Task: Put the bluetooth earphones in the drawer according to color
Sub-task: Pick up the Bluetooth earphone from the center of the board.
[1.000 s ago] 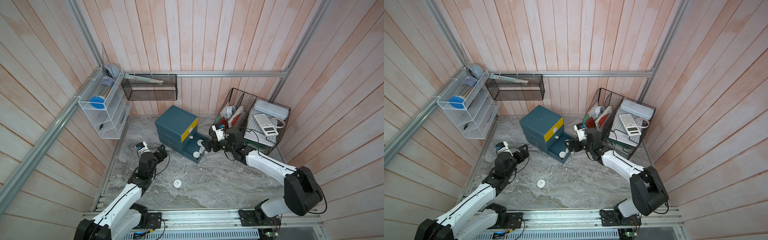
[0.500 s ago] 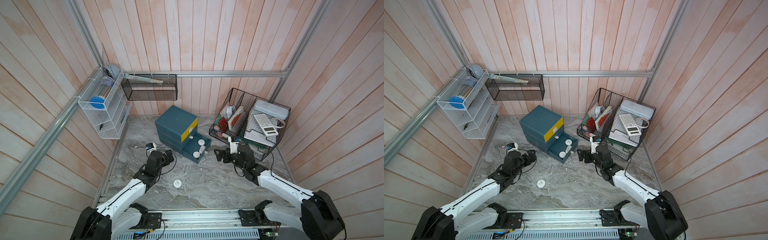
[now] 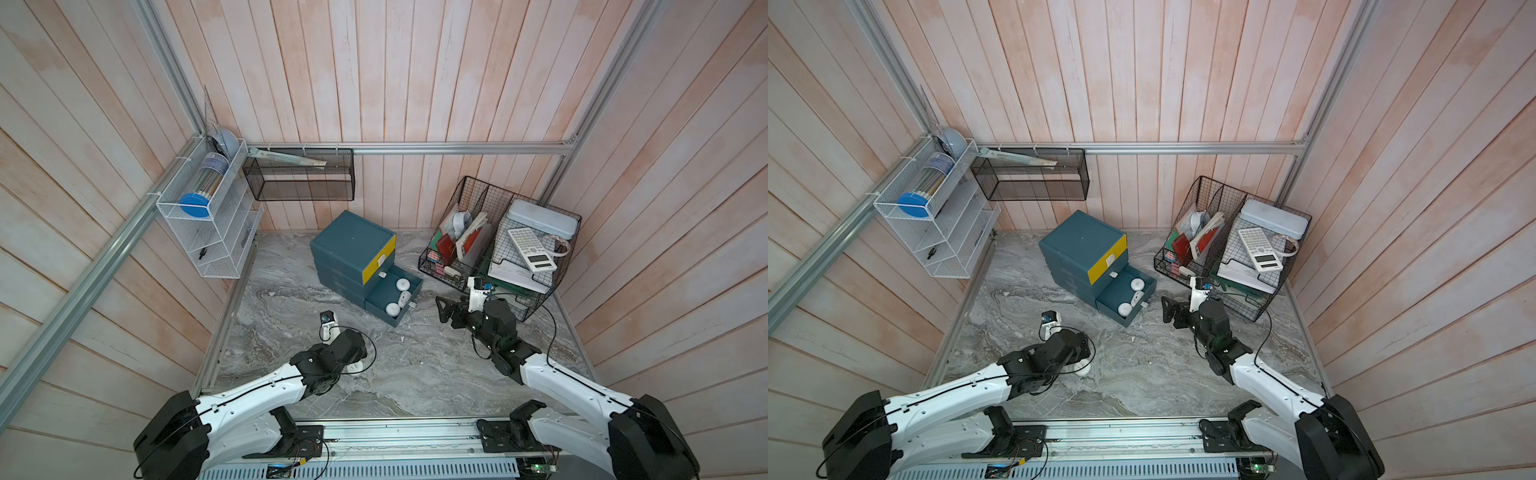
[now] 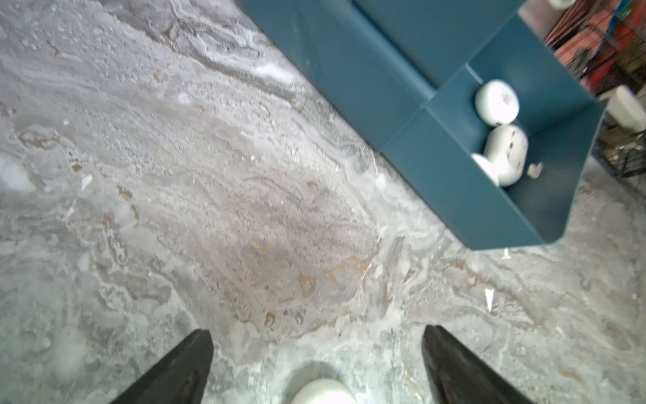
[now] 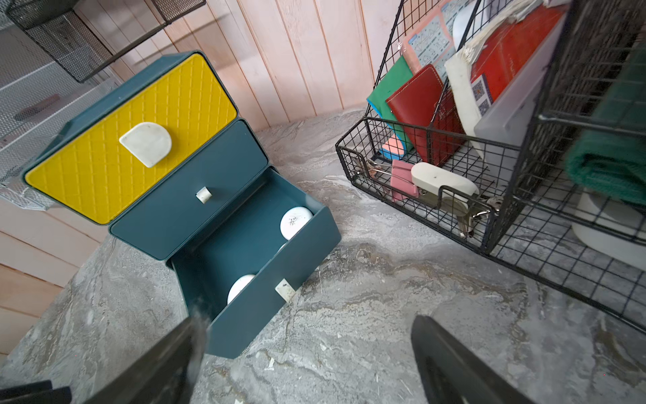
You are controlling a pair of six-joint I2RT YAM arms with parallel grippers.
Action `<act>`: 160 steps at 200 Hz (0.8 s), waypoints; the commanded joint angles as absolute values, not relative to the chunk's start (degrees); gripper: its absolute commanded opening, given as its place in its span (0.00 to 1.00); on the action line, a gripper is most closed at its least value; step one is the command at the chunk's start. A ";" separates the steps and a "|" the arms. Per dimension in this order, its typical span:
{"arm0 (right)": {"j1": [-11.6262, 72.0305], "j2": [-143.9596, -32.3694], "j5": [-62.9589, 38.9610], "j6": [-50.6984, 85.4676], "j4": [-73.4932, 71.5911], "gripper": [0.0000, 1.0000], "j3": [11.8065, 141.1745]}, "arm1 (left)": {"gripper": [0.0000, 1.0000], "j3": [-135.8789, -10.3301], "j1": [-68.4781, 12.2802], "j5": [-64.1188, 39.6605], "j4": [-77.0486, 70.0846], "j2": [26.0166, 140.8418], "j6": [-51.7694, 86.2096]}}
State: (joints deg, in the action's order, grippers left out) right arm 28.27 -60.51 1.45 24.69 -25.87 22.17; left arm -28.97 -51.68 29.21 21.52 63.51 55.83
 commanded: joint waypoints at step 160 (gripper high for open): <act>27.95 -60.06 2.37 23.56 -30.05 0.98 20.85 | 0.78 -36.74 -64.84 34.91 32.48 84.07 73.40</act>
State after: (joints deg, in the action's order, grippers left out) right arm 28.25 -59.44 2.70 23.92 -29.15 19.77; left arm -38.22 -64.58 35.16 32.53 84.23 71.46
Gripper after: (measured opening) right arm 0.980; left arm 0.788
